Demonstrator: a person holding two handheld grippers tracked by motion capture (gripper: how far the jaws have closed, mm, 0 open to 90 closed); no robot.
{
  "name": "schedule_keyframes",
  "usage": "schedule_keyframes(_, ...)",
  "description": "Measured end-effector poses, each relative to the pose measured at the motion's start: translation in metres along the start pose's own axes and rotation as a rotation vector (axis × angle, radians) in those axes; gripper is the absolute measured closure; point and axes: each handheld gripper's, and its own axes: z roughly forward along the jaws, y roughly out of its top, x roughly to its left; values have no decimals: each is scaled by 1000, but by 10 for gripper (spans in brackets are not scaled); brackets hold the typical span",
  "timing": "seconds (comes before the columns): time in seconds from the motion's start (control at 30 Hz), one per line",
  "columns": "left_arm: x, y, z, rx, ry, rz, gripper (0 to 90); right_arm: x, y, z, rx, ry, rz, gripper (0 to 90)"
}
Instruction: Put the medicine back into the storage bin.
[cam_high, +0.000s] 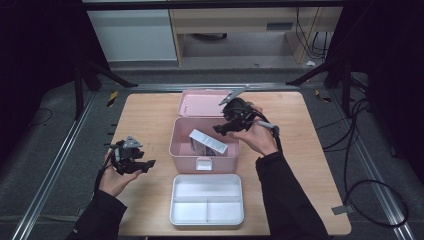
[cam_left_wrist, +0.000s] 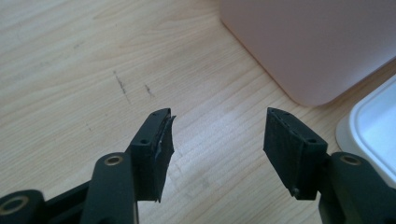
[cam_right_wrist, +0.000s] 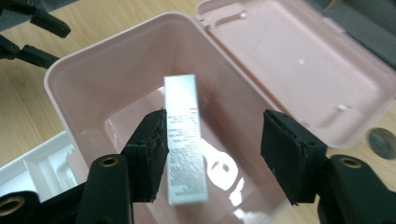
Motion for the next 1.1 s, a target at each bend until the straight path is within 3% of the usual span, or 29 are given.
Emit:
schedule_keyframes(0.27, -4, 1, -1, 11, 16, 20, 458, -17, -32, -47, -71, -61, 40, 396)
schedule_keyframes(0.53, -6, 2, -3, -13, 4, 40, 488, -27, -72, -70, -100, -92, 85, 373)
schedule_keyframes(0.8, -12, 2, -4, 11, -41, 90, 506, -29, -107, -77, -92, -93, 88, 390)
schedule_keyframes(0.93, -17, 2, -2, 32, -77, 107, 524, -27, -122, -74, -77, -76, 88, 405)
schedule_keyframes(1.1, -22, 2, -2, 37, -120, 133, 538, -23, -140, -64, -45, -57, 55, 410)
